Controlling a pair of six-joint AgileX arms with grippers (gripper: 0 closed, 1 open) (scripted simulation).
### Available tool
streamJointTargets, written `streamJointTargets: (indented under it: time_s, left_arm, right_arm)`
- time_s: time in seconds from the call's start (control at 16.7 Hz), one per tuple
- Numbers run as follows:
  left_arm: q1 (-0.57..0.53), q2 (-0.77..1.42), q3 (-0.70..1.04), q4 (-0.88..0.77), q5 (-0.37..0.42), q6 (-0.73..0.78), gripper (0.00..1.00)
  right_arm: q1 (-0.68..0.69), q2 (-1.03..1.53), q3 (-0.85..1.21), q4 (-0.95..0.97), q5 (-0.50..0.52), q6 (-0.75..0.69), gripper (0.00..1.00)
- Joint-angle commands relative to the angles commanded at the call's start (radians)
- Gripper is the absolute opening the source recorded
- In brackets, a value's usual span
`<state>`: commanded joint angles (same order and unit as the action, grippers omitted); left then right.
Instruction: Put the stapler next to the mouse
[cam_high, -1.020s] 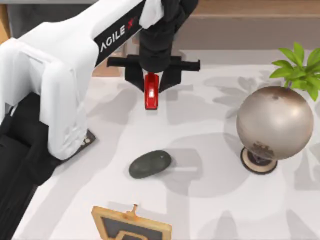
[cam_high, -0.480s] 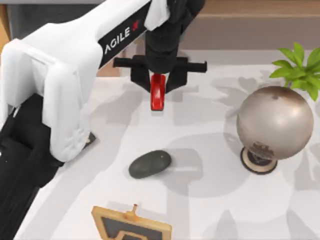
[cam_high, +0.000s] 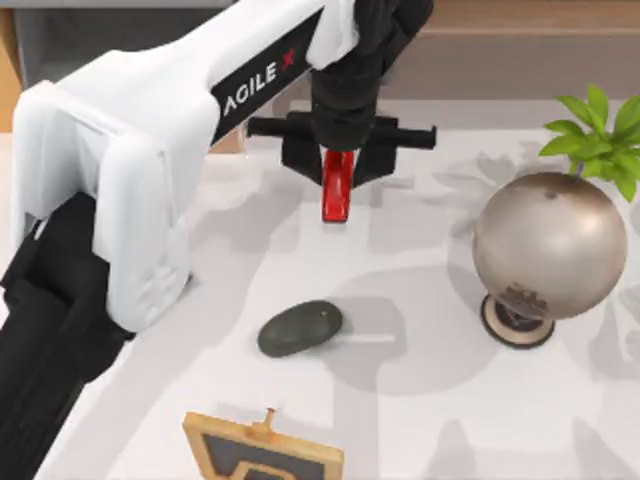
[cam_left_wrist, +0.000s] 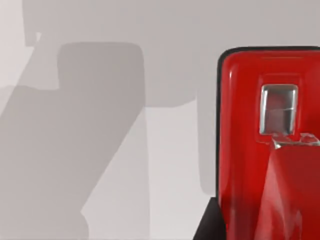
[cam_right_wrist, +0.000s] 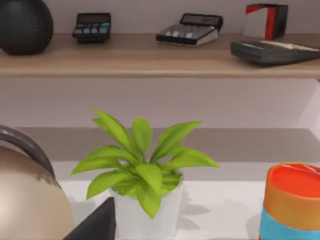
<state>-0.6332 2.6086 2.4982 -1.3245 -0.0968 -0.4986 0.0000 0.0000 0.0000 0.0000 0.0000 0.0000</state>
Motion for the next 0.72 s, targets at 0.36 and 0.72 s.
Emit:
streamJointTargets:
  time_s: [0.36,0.72]
  left_arm:
    - [0.019,-0.013,-0.036,0.034,-0.005,-0.002,0.00]
    - [0.062,0.008,-0.092,0.051,-0.020,-0.010,0.00]
  right_arm:
    - [0.000,0.000,0.000,0.000,0.000,0.000,1.00]
    - [0.000,0.000,0.000,0.000,0.000,0.000,1.00]
